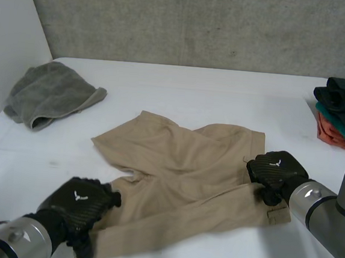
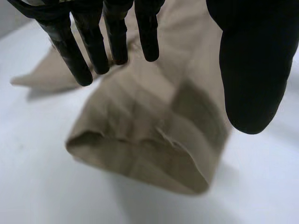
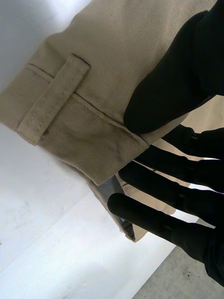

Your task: Fold the laundry.

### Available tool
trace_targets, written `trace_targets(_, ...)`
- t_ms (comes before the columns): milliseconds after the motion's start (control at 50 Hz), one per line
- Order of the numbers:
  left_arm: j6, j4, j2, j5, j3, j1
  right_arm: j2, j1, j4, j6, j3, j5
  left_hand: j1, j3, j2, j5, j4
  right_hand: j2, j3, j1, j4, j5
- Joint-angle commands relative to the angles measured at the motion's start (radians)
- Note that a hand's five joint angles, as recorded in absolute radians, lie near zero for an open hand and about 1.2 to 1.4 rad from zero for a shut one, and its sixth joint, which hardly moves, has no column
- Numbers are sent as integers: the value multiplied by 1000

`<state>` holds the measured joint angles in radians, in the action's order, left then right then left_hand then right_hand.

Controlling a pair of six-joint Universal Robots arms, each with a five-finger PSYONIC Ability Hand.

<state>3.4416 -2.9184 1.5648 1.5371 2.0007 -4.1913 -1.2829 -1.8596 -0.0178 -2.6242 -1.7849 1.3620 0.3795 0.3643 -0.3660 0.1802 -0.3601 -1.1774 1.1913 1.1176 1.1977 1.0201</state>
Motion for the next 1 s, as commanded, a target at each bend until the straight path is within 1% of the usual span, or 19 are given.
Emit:
trace_targets(20,4,7,46,2,6,26,-6,0,2,7,-14,-4,384,399,-397,409,-403,-219,205,279,199,202)
trace_targets(40,5,7,47,0,6,26,-7,0,1,9,-17,-4,467,483,-481,492,-487,-219,205,279,199,202)
trace_targets(60,7,5,55,0,6,30,-13,-1,-8,16,-24,-4,698,713,-711,722,-717,-219,205,279,199,202)
trace_targets(80,11,2,69,0,6,31,-18,-3,-14,23,-27,-4,1014,1029,-1027,1038,-1033,-219,205,279,199,202)
trace_targets(120,18,7,80,0,3,33,-33,-7,-33,47,-36,-3,1017,1032,-1030,1041,-1036,-219,205,279,199,202)
trace_targets(140,22,15,81,0,3,33,-53,-9,-69,94,-47,-4,1017,1032,-1030,1041,-1036,-219,205,279,199,202)
trace_targets(200,80,112,84,0,10,62,-101,-1,-166,206,-67,-4,1017,1032,-1030,1041,-1036,-219,205,279,199,202)
trace_targets(220,135,184,86,-2,7,94,-136,2,-262,302,-86,-3,1017,1032,-1030,1041,-1036,-219,205,279,199,202)
trace_targets(240,171,226,84,-3,7,111,-157,2,-311,366,-103,-3,1017,1032,-1030,1041,-1036,-219,205,279,199,202)
trace_targets(300,243,327,72,-6,7,149,-217,25,-480,518,-157,0,1017,1032,-1030,1041,-1036,-219,205,279,199,202)
trace_targets(360,252,363,49,-9,-5,155,-266,78,-547,593,-188,-1,1017,1032,-1030,1041,-1036,-219,205,279,199,202)
trace_targets(420,258,349,24,-11,-39,146,-283,94,-530,586,-194,0,1017,1032,-1030,1041,-1036,-219,205,279,199,202)
trace_targets(480,252,265,23,-11,-98,113,-283,97,-482,557,-192,-7,1017,1032,-1030,1041,-1036,-219,205,279,199,202)
trace_targets(560,255,135,32,-6,-140,74,-283,94,-392,480,-179,-47,1017,1032,-1030,1041,-1036,-219,205,279,199,202)
trace_targets(640,261,-23,57,-3,-178,69,-280,86,-292,380,-153,-72,1017,1032,-1030,1041,-1036,-219,205,279,199,202)
trace_targets(760,260,-238,115,-5,-255,66,-243,16,-105,233,-54,-60,1017,1032,-1030,1041,-1036,-219,205,279,199,202)
trace_targets(880,261,-402,211,1,-376,62,-153,-13,22,185,44,0,1017,1032,-1030,1041,-1036,-219,205,279,199,202)
trace_targets(900,263,-433,263,6,-426,59,-109,-33,60,181,79,31,1017,1032,-1030,1041,-1036,-219,205,279,199,202)
trace_targets(1000,263,-453,432,43,-572,40,46,-88,173,187,200,121,1017,1032,-1030,1041,-1036,-219,205,279,199,202)
